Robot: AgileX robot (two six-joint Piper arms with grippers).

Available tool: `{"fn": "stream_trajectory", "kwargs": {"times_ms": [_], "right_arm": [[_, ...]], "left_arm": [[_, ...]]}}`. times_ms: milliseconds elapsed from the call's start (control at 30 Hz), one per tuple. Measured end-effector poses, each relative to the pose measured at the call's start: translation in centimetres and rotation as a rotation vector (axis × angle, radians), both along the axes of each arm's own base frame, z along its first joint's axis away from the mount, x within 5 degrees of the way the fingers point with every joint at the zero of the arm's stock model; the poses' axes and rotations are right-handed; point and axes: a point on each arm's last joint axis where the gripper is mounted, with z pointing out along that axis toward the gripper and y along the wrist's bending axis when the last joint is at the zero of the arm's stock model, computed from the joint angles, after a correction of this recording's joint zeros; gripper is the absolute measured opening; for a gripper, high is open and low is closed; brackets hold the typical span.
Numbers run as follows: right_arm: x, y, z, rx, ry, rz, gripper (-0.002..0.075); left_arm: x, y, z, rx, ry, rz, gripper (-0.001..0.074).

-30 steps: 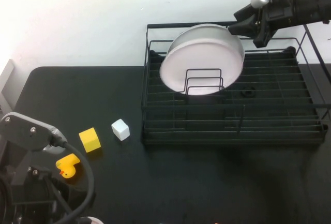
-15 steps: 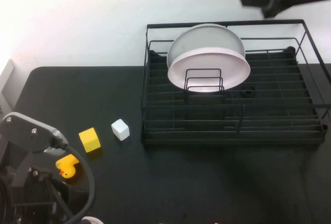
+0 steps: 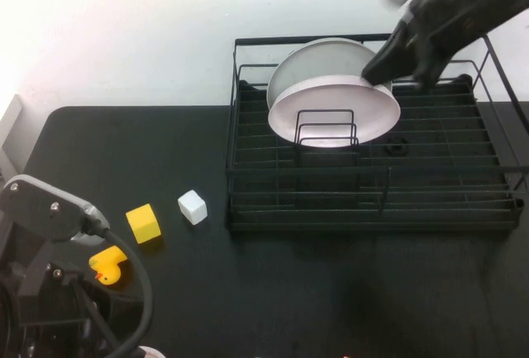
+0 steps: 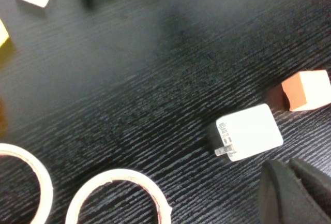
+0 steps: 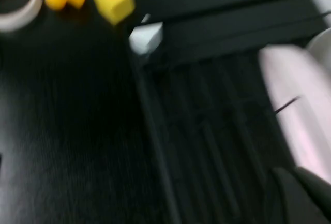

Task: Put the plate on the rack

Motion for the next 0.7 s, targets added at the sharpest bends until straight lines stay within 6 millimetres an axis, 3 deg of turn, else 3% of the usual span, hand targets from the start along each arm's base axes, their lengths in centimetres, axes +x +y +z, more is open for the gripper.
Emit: {"fn": "stream_trajectory", "kwargs": {"times_ms": [167,333,500,700], "right_arm": [[1.0,2.7,-3.9,-0.063,0.016,0.010,-0.0001],[3.3,3.5,-6.7,-0.051,-0.043,-0.115,-0.0002],[4.8,3.4,-7.5,-0.021,-0.097,-0.238,-0.0002],[4.7,3.4,-7.3,-0.017,-0.089,-0.244,-0.0002]], "left_arm": [[0.1,0.0,0.0,0.005,-0.015,-0.006,0.0000],[0.0,0.0,0.0,0.010,-0.013,-0.014,0.0000],[-0.2,0.1,-0.2,0.038,-0.003,-0.038,0.0000],[-0.1,0.2,-0.2,0.065,-0.011,-0.043,0.0000]]}}
